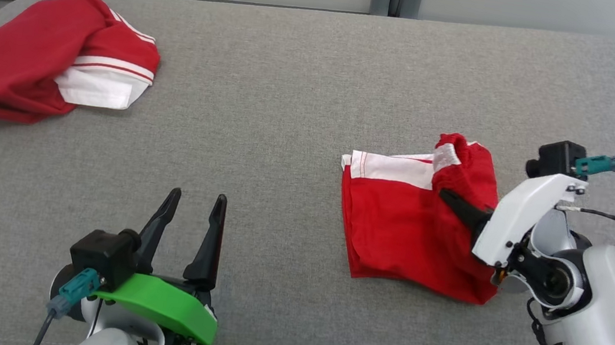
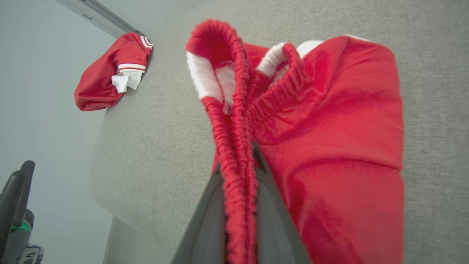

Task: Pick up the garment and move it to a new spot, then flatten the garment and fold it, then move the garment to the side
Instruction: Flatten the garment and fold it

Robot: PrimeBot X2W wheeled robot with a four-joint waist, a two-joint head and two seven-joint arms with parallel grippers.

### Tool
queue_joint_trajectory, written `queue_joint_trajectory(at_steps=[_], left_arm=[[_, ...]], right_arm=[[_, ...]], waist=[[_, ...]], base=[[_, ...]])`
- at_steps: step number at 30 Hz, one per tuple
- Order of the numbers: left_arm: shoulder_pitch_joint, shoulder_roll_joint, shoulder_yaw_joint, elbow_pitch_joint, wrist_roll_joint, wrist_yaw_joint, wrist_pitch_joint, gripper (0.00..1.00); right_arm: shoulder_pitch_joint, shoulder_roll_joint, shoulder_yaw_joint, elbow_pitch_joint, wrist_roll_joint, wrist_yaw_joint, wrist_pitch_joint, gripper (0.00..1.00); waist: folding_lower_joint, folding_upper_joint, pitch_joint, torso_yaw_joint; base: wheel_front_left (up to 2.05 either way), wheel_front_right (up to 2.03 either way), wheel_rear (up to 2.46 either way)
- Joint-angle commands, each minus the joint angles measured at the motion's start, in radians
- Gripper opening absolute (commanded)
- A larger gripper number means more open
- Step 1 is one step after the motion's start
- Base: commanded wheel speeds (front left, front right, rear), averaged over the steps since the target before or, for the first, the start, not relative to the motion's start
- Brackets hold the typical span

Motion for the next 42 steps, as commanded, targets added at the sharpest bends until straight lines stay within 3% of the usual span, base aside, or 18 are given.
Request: queue_joint_trajectory(at_steps=[1,17,18,19,20,21,24,31,42], left_arm=[[-0.017,-0.006,-0.003,0.004,-0.007,-0.005,-0.004,1.00],[-0.012,-0.081,0.000,0.054,0.010,-0.052,-0.011,1.00],[-0.010,-0.083,0.001,0.057,0.011,-0.055,-0.011,1.00],[-0.008,-0.086,0.003,0.060,0.011,-0.058,-0.011,1.00],[-0.006,-0.090,0.003,0.063,0.012,-0.060,-0.011,1.00],[-0.002,-0.092,0.004,0.066,0.015,-0.063,-0.010,1.00],[0.006,-0.097,0.009,0.074,0.017,-0.067,-0.011,1.00],[0.038,-0.086,0.027,0.074,0.024,-0.059,-0.011,1.00],[0.039,-0.066,0.019,0.026,0.053,-0.038,-0.005,1.00]], right_arm=[[-0.013,0.008,0.004,0.006,-0.022,0.000,0.009,0.00],[-0.077,0.106,-0.019,0.220,-0.314,0.000,0.047,0.00],[-0.082,0.110,-0.023,0.233,-0.329,0.000,0.047,0.10],[-0.088,0.113,-0.028,0.242,-0.344,0.000,0.039,0.47],[-0.094,0.117,-0.028,0.251,-0.359,0.000,0.033,0.92],[-0.098,0.122,-0.026,0.259,-0.371,0.000,0.034,1.00],[-0.111,0.133,-0.022,0.270,-0.396,0.000,0.033,1.00],[-0.124,0.137,0.046,0.171,-0.362,0.000,0.042,1.00],[-0.059,0.001,0.012,0.002,-0.282,0.000,0.002,1.00]], waist=[[0.0000,0.0000,-0.008,0.018],[0.0000,0.0000,-0.035,0.154],[0.0000,0.0000,-0.037,0.159],[0.0000,0.0000,-0.039,0.163],[0.0000,0.0000,-0.041,0.167],[0.0000,0.0000,-0.043,0.169],[0.0000,0.0000,-0.050,0.174],[0.0000,0.0000,-0.073,0.148],[0.0000,0.0000,-0.065,0.071]], base=[[0.00,0.00,0.00],[0.00,0.00,0.00],[0.00,0.00,0.00],[0.00,0.00,0.00],[0.00,0.00,0.00],[0.00,0.00,0.00],[0.00,0.00,0.00],[0.00,0.00,0.00],[0.00,0.00,0.00]])
